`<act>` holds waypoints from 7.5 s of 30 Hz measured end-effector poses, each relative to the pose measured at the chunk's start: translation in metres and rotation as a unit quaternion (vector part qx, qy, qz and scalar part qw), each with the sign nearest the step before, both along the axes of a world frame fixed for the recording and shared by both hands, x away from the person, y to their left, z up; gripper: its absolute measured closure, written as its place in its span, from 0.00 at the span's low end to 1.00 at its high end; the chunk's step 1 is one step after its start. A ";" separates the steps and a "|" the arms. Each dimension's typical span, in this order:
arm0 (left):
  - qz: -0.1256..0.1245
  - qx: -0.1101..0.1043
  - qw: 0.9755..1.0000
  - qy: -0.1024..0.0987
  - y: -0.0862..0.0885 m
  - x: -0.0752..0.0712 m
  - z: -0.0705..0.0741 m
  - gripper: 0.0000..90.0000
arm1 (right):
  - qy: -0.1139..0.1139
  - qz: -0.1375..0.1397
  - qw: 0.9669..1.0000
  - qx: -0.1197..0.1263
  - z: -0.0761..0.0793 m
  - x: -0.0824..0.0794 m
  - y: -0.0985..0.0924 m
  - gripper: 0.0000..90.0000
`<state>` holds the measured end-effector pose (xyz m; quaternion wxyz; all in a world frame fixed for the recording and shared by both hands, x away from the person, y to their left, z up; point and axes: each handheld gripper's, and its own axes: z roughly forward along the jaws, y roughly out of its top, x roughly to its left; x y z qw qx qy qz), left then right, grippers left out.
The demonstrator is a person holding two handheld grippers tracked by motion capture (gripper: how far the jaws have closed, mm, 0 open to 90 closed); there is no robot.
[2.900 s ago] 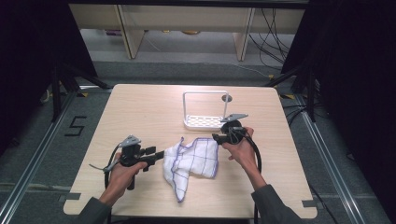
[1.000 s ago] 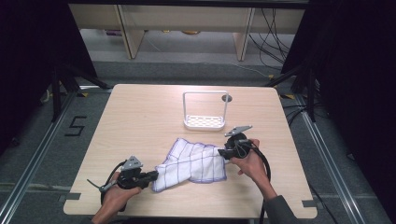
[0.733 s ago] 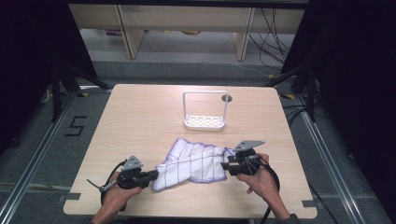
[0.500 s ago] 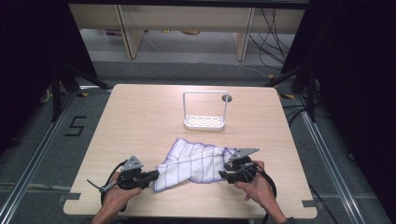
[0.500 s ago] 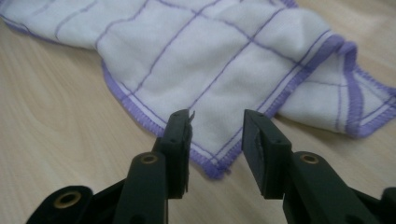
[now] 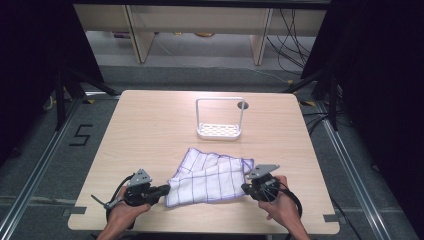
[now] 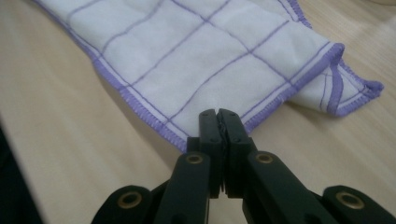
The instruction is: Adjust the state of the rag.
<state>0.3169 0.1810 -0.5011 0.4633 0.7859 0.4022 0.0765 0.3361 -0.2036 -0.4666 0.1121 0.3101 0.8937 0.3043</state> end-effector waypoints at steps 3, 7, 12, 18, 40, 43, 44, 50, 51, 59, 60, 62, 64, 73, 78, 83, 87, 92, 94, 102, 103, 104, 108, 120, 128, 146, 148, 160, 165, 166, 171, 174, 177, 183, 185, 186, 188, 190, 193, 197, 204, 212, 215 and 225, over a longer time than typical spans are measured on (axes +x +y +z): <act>-0.023 -0.003 1.000 0.002 -0.007 -0.012 0.003 0.95 | -0.001 -0.008 1.000 0.007 0.005 -0.026 -0.008 0.99; -0.047 0.008 0.999 0.005 -0.016 -0.024 0.000 0.94 | 0.009 -0.012 1.000 -0.009 0.001 -0.045 -0.015 0.99; -0.054 0.008 0.998 0.030 -0.023 -0.028 -0.008 0.79 | 0.044 -0.024 0.999 -0.022 -0.017 -0.053 -0.020 0.96; 0.007 -0.015 1.000 0.016 -0.009 -0.004 0.006 0.56 | 0.014 -0.067 0.998 0.017 0.008 -0.041 -0.033 0.67; 0.041 0.045 0.998 -0.023 -0.030 0.125 0.002 0.50 | 0.008 -0.134 0.991 0.017 -0.003 0.098 -0.034 0.60; 0.029 0.059 0.998 -0.022 -0.036 0.133 -0.001 0.49 | 0.014 -0.128 0.992 0.011 -0.010 0.106 -0.031 0.60; 0.023 0.067 0.997 -0.022 -0.040 0.136 -0.003 0.49 | 0.023 -0.129 0.991 0.013 -0.013 0.110 -0.027 0.59; 0.019 0.096 0.995 -0.029 -0.049 0.142 -0.010 0.50 | 0.021 -0.120 0.992 -0.002 -0.018 0.113 -0.020 0.59; 0.019 0.096 0.995 -0.029 -0.049 0.142 -0.010 0.51 | 0.021 -0.120 0.992 -0.002 -0.018 0.113 -0.020 0.59; -0.002 0.102 0.994 -0.040 -0.055 0.146 -0.019 0.69 | 0.029 -0.116 0.993 -0.014 -0.027 0.113 -0.015 0.61; -0.010 0.103 0.994 -0.043 -0.055 0.146 -0.019 0.74 | 0.025 -0.114 0.993 -0.015 -0.027 0.113 -0.015 0.63; -0.018 0.108 0.993 -0.048 -0.058 0.143 -0.018 0.84 | 0.016 -0.109 0.994 -0.012 -0.029 0.114 -0.015 0.68; -0.023 0.119 0.991 -0.057 -0.060 0.142 -0.017 0.89 | 0.028 -0.107 0.994 -0.002 -0.028 0.113 -0.016 0.77; -0.010 0.095 0.993 -0.067 -0.054 0.142 -0.011 0.93 | 0.003 -0.107 0.994 0.025 -0.019 0.119 -0.017 0.98; 0.001 0.076 0.994 -0.074 -0.047 0.143 -0.002 0.94 | -0.022 -0.097 0.994 0.040 -0.007 0.125 -0.015 0.98; 0.019 0.051 0.994 -0.095 -0.043 0.143 0.013 0.94 | -0.030 -0.101 0.993 0.052 0.005 0.128 -0.014 0.98; 0.033 0.031 0.993 -0.111 -0.036 0.146 0.026 0.94 | -0.037 -0.100 0.993 0.058 0.020 0.130 -0.015 0.98; 0.026 0.016 0.992 -0.121 -0.032 0.142 0.033 0.94 | -0.068 -0.086 0.991 0.075 0.042 0.130 -0.016 0.98; 0.018 0.019 0.992 -0.121 -0.031 0.139 0.033 0.94 | -0.060 -0.086 0.992 0.068 0.044 0.126 -0.015 0.98; -0.022 0.031 0.990 -0.135 -0.024 0.098 0.034 0.94 | -0.076 -0.046 0.994 0.067 0.044 0.082 -0.018 0.98; -0.026 0.035 0.990 -0.137 -0.024 0.092 0.034 0.94 | -0.071 -0.043 0.994 0.067 0.044 0.076 -0.018 0.98; -0.030 0.033 0.989 -0.138 -0.025 0.086 0.033 0.93 | -0.072 -0.033 0.994 0.069 0.040 0.066 -0.019 0.98; -0.051 0.054 0.988 -0.136 -0.029 0.064 0.026 0.94 | -0.066 -0.024 0.995 0.072 0.033 0.046 -0.021 0.98; -0.072 0.039 0.988 -0.130 -0.023 0.020 0.019 0.93 | -0.057 -0.012 0.996 0.074 0.020 0.007 -0.023 0.98; -0.089 0.049 0.988 -0.115 -0.023 0.001 0.004 0.93 | -0.038 -0.013 0.997 0.071 0.007 -0.015 -0.025 0.98; -0.068 -0.025 0.995 -0.072 -0.003 -0.011 0.012 0.55 | -0.012 -0.032 0.995 0.089 0.005 -0.029 -0.041 0.64; -0.039 -0.026 0.995 -0.083 0.004 0.005 0.026 0.54 | -0.012 -0.066 0.994 0.084 0.008 -0.024 -0.042 0.61; -0.022 0.027 0.999 -0.023 -0.018 0.071 0.002 0.51 | -0.012 -0.115 0.992 0.052 -0.005 0.030 -0.038 0.59; -0.030 0.038 0.999 -0.022 -0.023 0.077 0.000 0.51 | -0.008 -0.118 0.992 0.046 -0.008 0.036 -0.032 0.59; -0.030 0.038 0.999 -0.022 -0.023 0.077 0.000 0.51 | -0.008 -0.118 0.992 0.046 -0.008 0.036 -0.032 0.59; -0.046 0.040 0.998 -0.010 -0.025 0.082 -0.003 0.52 | 0.003 -0.121 0.992 0.044 -0.013 0.041 -0.027 0.58; -0.060 0.060 0.996 -0.008 -0.026 0.084 -0.006 0.52 | -0.003 -0.125 0.991 0.042 -0.019 0.046 -0.023 0.57; -0.063 0.072 0.995 -0.007 -0.027 0.083 -0.008 0.53 | 0.010 -0.129 0.991 0.036 -0.020 0.048 -0.023 0.57; -0.083 0.087 0.993 -0.003 -0.030 0.079 -0.012 0.71 | 0.031 -0.133 0.990 0.020 -0.028 0.056 -0.019 0.61; -0.088 0.091 0.992 -0.005 -0.030 0.078 -0.011 0.78 | 0.018 -0.129 0.991 0.017 -0.031 0.057 -0.018 0.63; -0.089 0.094 0.992 -0.006 -0.030 0.077 -0.012 0.81 | 0.023 -0.120 0.992 0.014 -0.030 0.058 -0.017 0.69; -0.089 0.096 0.991 -0.007 -0.030 0.077 -0.012 0.87 | 0.030 -0.121 0.992 0.023 -0.030 0.059 -0.016 0.79; -0.091 0.090 0.992 -0.007 -0.030 0.073 -0.012 0.91 | 0.034 -0.112 0.993 0.024 -0.030 0.060 -0.016 0.89; -0.096 0.089 0.991 -0.006 -0.029 0.068 -0.010 0.93 | 0.025 -0.100 0.994 0.025 -0.030 0.061 -0.016 0.94; -0.104 0.081 0.991 -0.013 -0.027 0.055 -0.006 0.94 | 0.026 -0.099 0.994 0.030 -0.028 0.063 -0.014 0.96; -0.113 0.069 0.991 -0.018 -0.026 0.031 -0.002 0.94 | 0.008 -0.083 0.996 0.016 -0.016 0.087 0.002 0.97; -0.134 0.072 0.988 -0.012 -0.035 0.011 -0.003 0.93 | -0.005 -0.056 0.998 -0.007 -0.009 0.125 0.038 0.97; -0.132 0.065 0.989 -0.009 -0.041 0.004 -0.005 0.93 | -0.003 -0.035 0.999 -0.016 -0.005 0.141 0.053 0.97; -0.161 0.054 0.985 -0.024 -0.063 -0.012 -0.006 0.93 | 0.007 0.003 1.000 -0.016 -0.011 0.167 0.096 0.97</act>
